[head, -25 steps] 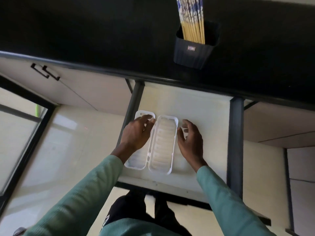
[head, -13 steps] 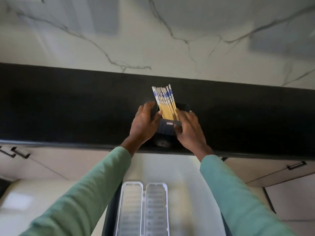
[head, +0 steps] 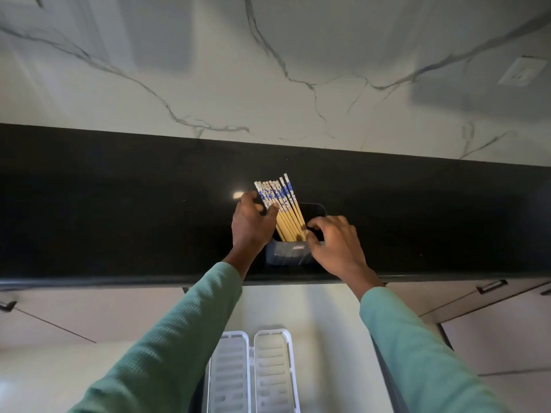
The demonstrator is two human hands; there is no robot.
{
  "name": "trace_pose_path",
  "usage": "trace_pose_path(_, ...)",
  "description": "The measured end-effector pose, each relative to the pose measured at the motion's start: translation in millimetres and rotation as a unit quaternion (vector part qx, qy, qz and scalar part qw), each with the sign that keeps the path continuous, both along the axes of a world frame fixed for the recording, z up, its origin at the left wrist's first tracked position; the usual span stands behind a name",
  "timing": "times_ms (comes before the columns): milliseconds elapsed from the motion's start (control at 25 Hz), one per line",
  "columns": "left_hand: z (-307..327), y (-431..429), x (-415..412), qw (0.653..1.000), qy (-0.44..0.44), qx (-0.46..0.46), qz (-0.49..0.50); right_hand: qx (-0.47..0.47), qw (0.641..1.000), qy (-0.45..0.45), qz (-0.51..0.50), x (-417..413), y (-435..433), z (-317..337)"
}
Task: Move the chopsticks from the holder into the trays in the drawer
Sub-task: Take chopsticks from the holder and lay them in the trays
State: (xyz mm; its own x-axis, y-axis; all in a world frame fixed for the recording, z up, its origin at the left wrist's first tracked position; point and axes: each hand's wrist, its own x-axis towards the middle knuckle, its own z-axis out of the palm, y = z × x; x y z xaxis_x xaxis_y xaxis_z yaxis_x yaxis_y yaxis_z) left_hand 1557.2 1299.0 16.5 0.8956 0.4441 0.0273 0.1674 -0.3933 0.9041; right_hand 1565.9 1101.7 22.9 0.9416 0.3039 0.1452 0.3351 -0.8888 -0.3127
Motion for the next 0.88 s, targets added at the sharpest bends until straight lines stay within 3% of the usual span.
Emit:
trace_pose_path(200, 5, 15, 21, 0.998, 0.043, 0.036, -0.002, 0.078, 0.988, 0.131, -0.016, 11, 25, -9)
trace_pose_path(320, 1, 21, 20, 0.997, 0.019, 0.02, -0.069, -0.009, 0.996, 0.089, -0.015, 8, 31, -25)
trace_pose_path(520, 1, 26, 24, 0.994, 0.006, 0.006, -0.107, -0.022, 0.997, 0.064, -0.031, 9, 35, -29)
trace_pose_path(880, 19, 19, 20, 0.984, -0.015, -0.032, -0.177, 0.079, 0.99, 0.085, -0.082, 13, 54, -12)
